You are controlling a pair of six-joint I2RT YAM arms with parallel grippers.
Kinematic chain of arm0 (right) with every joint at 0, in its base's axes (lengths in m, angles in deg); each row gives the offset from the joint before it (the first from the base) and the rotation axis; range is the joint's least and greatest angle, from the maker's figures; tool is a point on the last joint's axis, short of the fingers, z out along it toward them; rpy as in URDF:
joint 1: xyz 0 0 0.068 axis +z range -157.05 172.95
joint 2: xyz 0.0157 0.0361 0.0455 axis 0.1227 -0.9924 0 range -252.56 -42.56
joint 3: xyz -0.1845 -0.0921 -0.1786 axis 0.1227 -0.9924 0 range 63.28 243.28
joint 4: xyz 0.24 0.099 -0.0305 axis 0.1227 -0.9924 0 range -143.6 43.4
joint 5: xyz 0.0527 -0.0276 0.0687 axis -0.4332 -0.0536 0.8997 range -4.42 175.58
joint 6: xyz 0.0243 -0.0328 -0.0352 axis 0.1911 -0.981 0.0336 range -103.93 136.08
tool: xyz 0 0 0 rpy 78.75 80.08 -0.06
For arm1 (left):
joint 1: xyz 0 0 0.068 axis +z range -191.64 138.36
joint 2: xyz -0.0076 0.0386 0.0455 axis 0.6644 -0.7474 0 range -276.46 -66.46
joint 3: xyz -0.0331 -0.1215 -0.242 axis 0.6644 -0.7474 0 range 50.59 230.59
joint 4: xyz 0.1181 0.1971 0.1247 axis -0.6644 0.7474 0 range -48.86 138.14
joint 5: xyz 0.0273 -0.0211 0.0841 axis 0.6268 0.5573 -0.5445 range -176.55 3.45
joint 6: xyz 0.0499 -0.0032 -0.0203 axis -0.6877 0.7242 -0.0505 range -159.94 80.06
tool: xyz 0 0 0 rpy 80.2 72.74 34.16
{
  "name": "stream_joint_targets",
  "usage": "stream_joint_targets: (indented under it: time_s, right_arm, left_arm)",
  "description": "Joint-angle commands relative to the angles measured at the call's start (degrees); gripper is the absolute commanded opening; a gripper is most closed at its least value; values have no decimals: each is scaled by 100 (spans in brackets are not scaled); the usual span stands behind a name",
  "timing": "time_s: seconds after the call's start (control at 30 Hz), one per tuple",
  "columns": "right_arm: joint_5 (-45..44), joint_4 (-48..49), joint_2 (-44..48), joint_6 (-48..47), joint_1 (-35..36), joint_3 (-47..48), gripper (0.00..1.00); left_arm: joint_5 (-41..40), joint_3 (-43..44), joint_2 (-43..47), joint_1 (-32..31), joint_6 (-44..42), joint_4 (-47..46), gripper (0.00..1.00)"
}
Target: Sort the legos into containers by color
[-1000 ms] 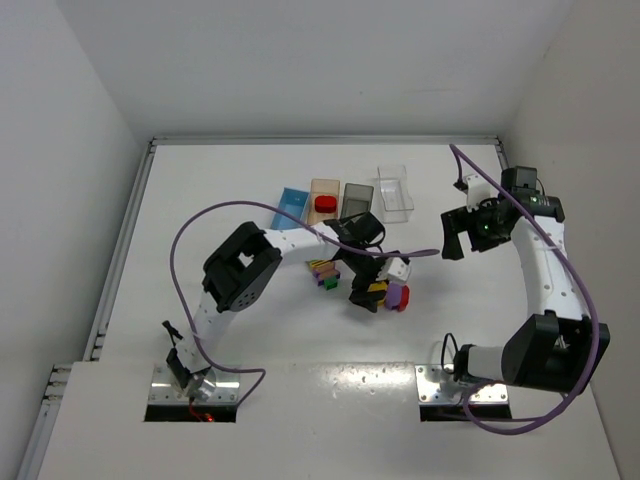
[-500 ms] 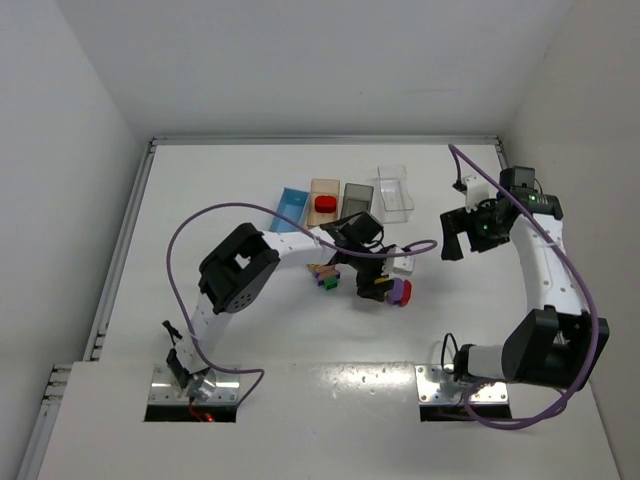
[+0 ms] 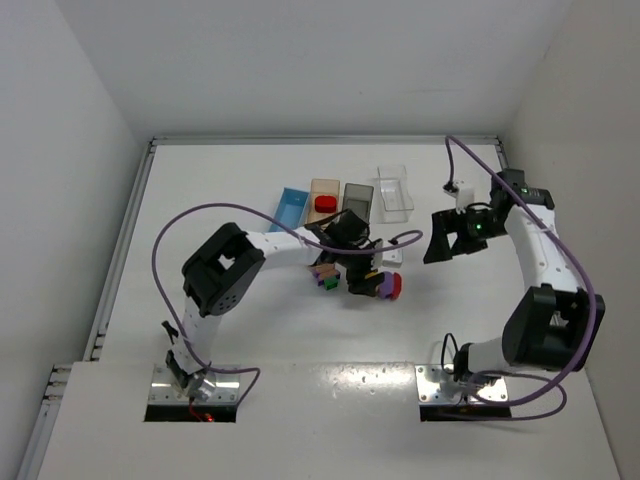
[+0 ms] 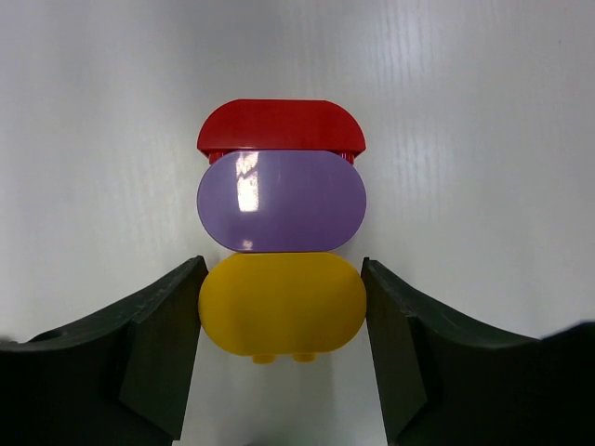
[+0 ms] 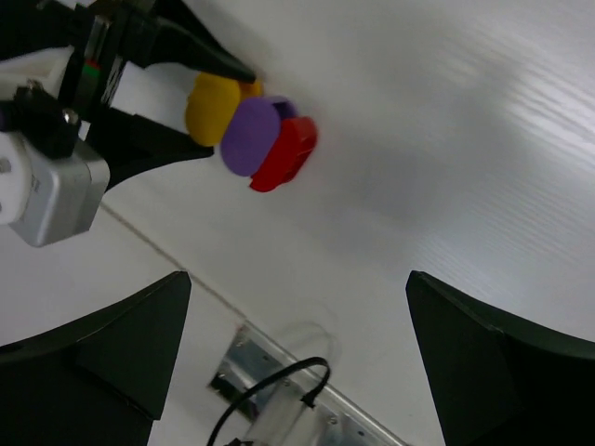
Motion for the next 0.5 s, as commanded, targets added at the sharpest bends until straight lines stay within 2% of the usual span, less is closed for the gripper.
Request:
stream_joint_targets:
  time_s: [0.0, 0.3, 0.47]
  right_arm:
    - [1363, -488, -339, -184, 44, 223, 100]
    - [3111, -1182, -1130, -834, 44, 407, 99]
    - [3482, -1183, -1351, -835, 44, 512, 95]
  left_arm:
    - [240, -54, 861, 164, 372, -535, 32]
    - [187, -327, 1672, 217, 882, -1090, 27]
    - [248, -274, 1778, 217, 1006, -1143, 25]
